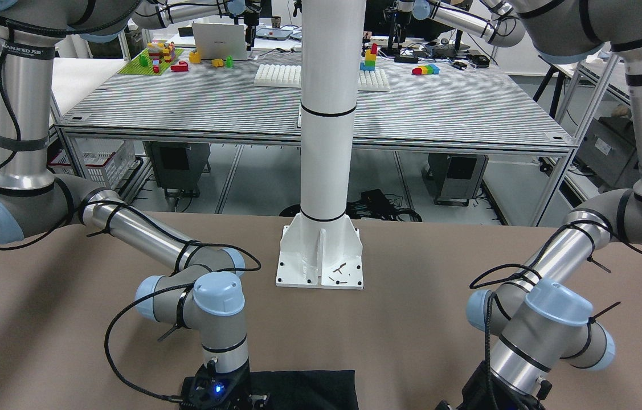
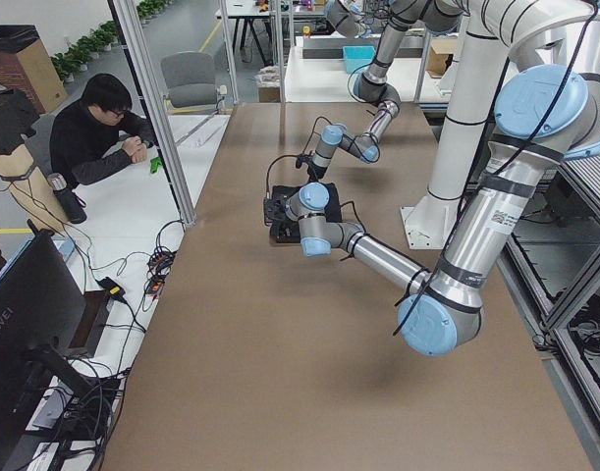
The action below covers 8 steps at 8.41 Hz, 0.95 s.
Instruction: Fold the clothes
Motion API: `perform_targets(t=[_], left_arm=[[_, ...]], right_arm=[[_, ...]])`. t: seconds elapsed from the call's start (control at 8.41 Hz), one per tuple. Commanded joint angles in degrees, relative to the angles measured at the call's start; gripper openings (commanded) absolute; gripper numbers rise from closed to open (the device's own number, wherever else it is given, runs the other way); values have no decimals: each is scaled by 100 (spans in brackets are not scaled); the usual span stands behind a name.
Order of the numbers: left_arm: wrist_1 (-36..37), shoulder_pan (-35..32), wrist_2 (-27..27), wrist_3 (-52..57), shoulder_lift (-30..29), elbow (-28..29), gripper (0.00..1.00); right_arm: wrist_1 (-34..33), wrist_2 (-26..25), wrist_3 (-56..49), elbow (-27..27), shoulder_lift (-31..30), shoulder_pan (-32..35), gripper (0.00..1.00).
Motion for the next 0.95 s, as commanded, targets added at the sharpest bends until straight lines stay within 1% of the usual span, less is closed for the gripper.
perform_targets(t=[0.0, 0.12, 0.36, 0.48, 0.59, 0.83], left_arm=[[18, 3, 11, 10, -31, 27, 94], [26, 3, 2, 10, -101, 54, 94], [27, 3, 2, 1, -478, 386, 94], [35, 3, 11, 1, -593, 484, 94], [44, -32, 2, 1, -664, 485, 94], [53, -163, -59, 10, -673, 519, 94]], right_arm=[[146, -20, -421, -1641, 908, 552, 94], [216, 24, -892, -1926, 1017, 885, 94], [217, 252, -2016, -2182, 1018, 1606, 94], [217, 262, -2352, -2218, 1027, 1757, 94], [217, 349, -2425, -2219, 1149, 1820, 94], [165, 577, -2173, -2175, 1456, 1820, 94]])
